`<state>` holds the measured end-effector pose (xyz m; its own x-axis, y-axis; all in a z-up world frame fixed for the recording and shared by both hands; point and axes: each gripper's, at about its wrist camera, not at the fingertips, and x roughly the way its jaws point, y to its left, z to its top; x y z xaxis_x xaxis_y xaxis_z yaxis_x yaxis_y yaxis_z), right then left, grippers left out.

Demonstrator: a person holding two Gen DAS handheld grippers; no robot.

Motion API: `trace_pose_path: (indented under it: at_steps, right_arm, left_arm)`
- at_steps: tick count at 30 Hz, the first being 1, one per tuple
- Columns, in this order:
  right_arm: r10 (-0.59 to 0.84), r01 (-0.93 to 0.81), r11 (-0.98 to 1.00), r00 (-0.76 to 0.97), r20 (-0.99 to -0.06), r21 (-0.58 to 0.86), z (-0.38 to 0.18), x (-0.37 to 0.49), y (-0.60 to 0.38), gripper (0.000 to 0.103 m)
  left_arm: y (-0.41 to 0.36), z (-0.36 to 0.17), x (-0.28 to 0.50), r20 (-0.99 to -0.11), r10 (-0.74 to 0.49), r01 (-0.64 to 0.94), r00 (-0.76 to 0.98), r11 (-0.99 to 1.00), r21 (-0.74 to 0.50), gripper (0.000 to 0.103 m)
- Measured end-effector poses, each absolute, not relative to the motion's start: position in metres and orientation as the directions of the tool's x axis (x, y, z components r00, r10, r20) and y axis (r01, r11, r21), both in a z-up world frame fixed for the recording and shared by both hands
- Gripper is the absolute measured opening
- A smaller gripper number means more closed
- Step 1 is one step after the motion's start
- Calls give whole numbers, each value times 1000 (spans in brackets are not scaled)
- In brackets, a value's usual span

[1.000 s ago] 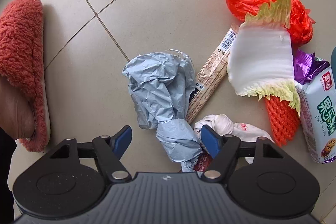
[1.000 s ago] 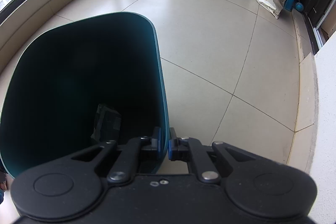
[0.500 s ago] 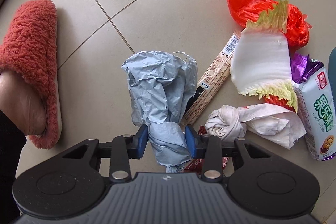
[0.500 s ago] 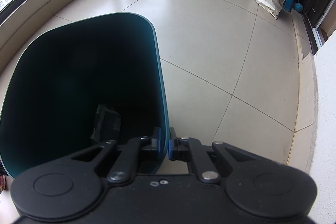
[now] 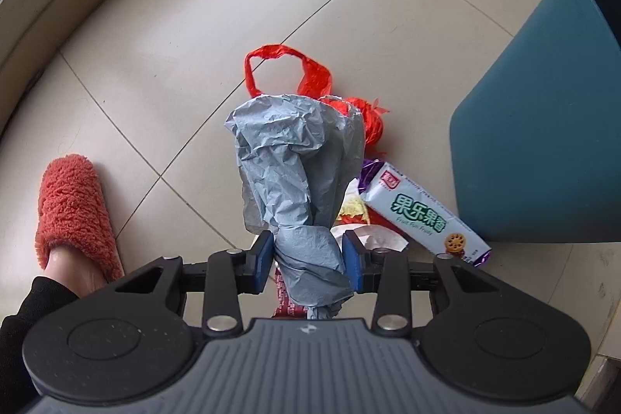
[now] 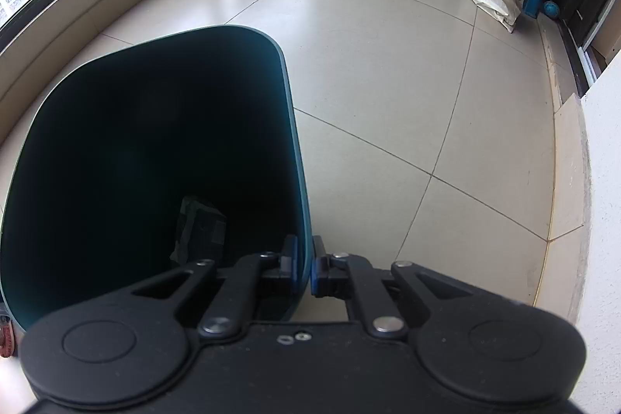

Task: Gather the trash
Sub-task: 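Lift the grey paper with the left tool into the bin and release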

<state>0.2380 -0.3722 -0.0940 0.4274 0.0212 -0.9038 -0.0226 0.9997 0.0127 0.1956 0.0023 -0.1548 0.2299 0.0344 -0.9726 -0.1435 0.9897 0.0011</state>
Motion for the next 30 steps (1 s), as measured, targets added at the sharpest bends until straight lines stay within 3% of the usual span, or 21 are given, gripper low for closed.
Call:
trace_pose_path:
  at_steps: [20, 30]
  right_arm:
    - [28, -14, 1000, 426, -905, 24, -95, 239, -375, 5]
    - [32, -11, 999, 429, -903, 30, -96, 238, -380, 4]
  left_arm:
    - [-127, -27, 233, -919, -125, 160, 374, 985, -69, 37]
    - [-199, -16, 265, -907, -162, 280, 389, 959, -51, 37]
